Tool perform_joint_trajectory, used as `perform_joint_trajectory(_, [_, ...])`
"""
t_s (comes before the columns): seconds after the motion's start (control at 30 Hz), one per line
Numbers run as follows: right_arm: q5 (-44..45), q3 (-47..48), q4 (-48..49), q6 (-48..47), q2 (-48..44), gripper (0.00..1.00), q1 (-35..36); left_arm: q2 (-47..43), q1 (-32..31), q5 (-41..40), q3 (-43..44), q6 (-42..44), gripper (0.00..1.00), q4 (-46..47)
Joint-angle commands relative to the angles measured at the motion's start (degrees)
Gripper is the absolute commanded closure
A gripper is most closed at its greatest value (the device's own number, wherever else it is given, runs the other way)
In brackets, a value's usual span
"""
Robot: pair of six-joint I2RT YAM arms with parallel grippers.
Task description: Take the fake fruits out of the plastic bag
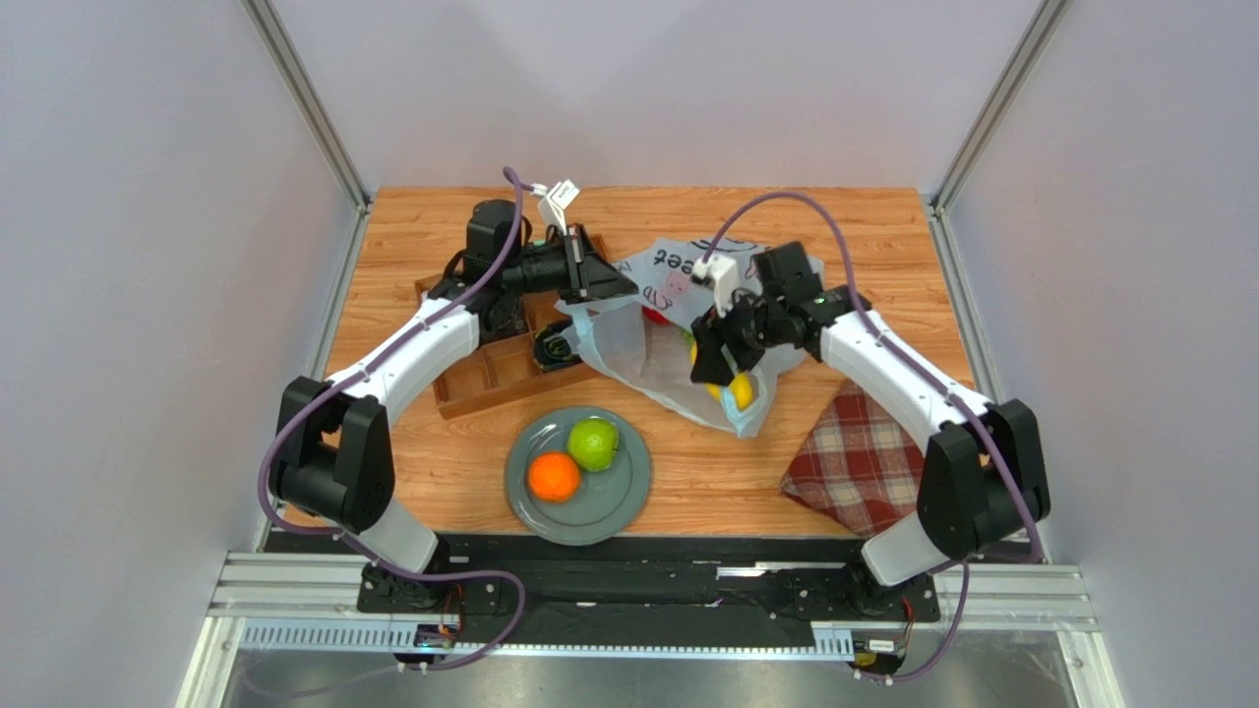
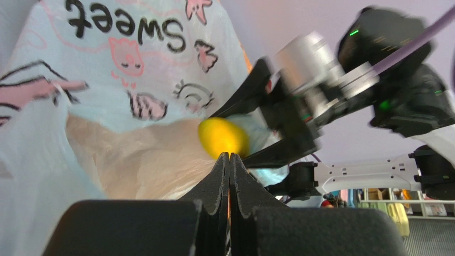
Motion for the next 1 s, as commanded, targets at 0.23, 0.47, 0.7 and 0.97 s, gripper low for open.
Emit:
perform_joint_trajectory(0.23, [7.84, -5.78, 5.34, -4.82, 4.56, 0.0, 5.16, -4.69, -0.23, 0.33, -0.6, 4.2, 1.0, -0.81])
perform_joint_trajectory(0.47, [1.17, 3.8, -5.55, -4.38, -1.85, 0.0, 6.3, -4.87, -0.14, 0.07, -0.69, 4.29, 1.0, -0.37])
perform_joint_trajectory(0.7, [1.34, -0.74, -9.52, -13.34, -3.98, 0.06, 17.28, -5.13, -0.14, 0.06, -0.6, 3.94, 1.0, -0.64])
perform_joint_trajectory(0.97, [2.55, -9.02, -2.06, -11.43, 0.95, 0.14, 19.75, -6.27, -0.14, -0.28, -1.39, 4.11, 1.0, -0.64])
